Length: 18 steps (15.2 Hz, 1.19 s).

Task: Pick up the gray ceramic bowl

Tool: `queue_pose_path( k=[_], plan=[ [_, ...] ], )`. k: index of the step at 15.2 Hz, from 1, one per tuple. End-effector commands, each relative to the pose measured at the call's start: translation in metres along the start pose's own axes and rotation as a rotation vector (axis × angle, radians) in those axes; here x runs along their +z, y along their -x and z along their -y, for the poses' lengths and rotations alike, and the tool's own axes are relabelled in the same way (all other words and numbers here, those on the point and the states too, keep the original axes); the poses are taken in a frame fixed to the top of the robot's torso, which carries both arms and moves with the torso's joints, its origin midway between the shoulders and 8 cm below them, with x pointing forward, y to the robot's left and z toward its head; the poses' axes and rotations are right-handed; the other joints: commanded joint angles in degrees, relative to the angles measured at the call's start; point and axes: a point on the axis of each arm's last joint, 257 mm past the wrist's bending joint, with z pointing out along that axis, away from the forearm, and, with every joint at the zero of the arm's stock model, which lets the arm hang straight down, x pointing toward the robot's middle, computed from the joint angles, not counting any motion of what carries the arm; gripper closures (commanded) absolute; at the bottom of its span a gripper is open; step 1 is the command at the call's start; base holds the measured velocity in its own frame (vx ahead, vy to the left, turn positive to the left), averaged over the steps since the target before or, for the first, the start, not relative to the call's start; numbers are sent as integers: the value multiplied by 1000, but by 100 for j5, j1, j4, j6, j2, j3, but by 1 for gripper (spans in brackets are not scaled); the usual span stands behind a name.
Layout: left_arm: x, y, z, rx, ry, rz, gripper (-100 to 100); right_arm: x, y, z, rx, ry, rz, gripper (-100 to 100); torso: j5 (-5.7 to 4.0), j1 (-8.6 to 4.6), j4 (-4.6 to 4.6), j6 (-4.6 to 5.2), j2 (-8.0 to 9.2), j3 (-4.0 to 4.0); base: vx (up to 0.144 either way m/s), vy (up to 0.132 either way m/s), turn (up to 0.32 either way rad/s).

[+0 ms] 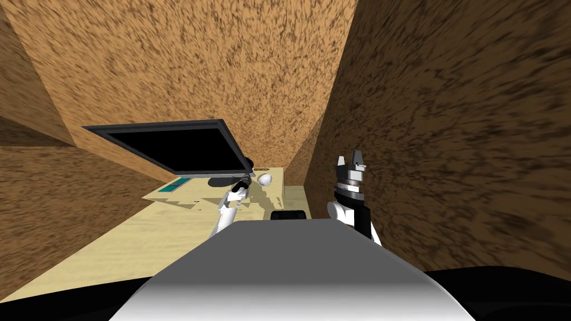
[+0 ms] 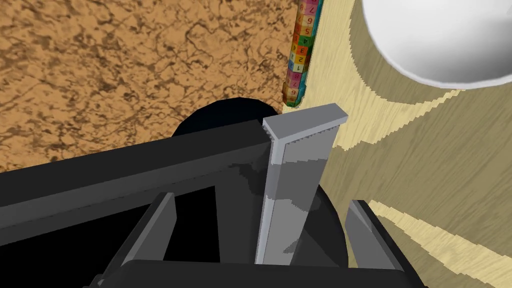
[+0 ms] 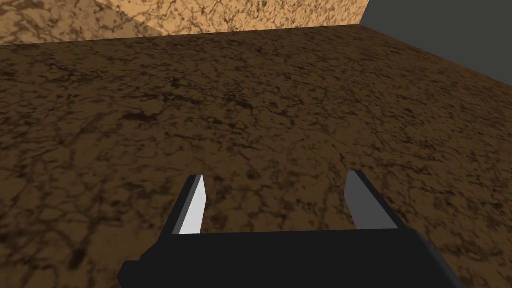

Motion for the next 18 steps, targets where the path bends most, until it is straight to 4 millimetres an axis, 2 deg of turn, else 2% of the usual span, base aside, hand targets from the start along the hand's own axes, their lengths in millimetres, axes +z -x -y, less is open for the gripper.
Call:
queue_pose_path(
  k=[1,2,3,7,8,9,10,12,13,18],
  plan=[
    [6,3,-16,-9,62,14,-100,0,0,0,0,0,0,0,0,0,0,0,0,0,-9,7,-135],
    [6,3,-17,-9,66,14,-100,0,0,0,0,0,0,0,0,0,0,-2,0,0,-7,6,-22],
    [12,5,-30,-20,113,24,-100,0,0,0,0,0,0,0,0,1,0,-4,0,0,-8,3,-98],
    [15,6,-49,-32,188,38,-100,0,0,0,0,0,0,0,0,1,0,-2,0,0,-9,5,-104],
    [19,6,-62,-44,239,47,-100,0,0,0,0,0,0,0,0,1,0,-4,0,0,-7,4,-85],
    [18,6,-64,-44,247,48,-100,0,0,0,0,0,0,0,0,0,0,-1,-1,0,-7,3,-116],
    [21,5,-75,-55,290,54,-100,0,0,0,0,0,0,0,0,0,0,-3,-1,0,-7,4,-141],
    [20,6,-79,-55,305,56,-100,0,0,0,0,0,0,0,0,0,0,-3,0,0,-7,5,-81],
    [22,4,-90,-67,352,62,-100,0,0,0,0,0,0,0,0,0,0,-4,0,0,-7,2,-99],
    [20,-1,-118,-89,466,73,-100,0,0,0,0,0,0,0,0,-1,0,-1,0,0,-8,5,-120]
  ],
)
